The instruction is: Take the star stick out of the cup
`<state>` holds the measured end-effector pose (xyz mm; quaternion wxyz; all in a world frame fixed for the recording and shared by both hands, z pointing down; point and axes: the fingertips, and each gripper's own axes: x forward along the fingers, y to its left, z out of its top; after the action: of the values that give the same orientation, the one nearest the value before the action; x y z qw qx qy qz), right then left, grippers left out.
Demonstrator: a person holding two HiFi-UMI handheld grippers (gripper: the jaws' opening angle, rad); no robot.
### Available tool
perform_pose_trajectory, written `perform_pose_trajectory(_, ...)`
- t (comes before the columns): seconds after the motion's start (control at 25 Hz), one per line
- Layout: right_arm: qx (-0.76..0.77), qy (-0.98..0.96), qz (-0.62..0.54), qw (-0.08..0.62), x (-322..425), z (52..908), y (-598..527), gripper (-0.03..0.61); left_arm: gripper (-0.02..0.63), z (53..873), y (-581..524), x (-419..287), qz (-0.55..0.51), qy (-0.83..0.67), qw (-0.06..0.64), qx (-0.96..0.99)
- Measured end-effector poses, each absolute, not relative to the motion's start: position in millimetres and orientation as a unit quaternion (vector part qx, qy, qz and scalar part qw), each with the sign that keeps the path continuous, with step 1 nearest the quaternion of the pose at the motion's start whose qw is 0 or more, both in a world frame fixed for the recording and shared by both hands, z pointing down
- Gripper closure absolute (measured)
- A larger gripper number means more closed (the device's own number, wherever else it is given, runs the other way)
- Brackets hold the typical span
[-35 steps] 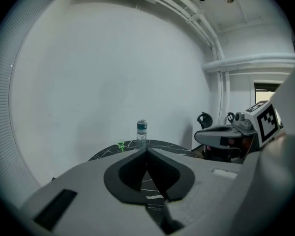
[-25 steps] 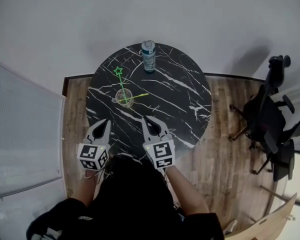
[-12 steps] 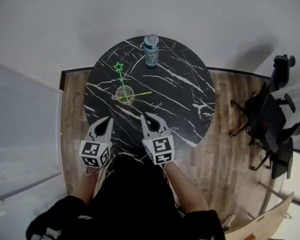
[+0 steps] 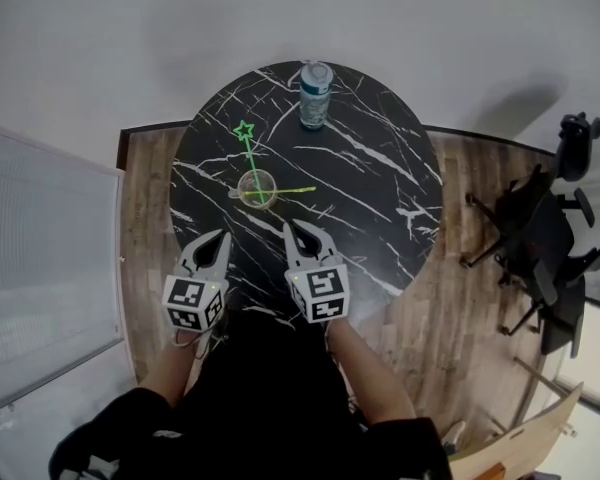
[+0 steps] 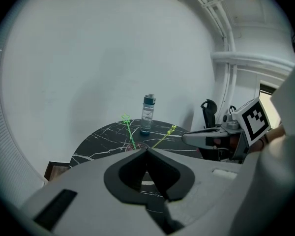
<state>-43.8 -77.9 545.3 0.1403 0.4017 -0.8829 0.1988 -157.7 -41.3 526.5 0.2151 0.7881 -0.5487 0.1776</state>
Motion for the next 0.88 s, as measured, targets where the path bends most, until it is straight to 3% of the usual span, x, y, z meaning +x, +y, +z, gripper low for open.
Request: perform_pose_trajectory(0.88,0.465,-0.836,0.276,0.090,-59,597,-112,0.581,0.615,562,-80,-169,0.229,-0.510,0.217,0.801)
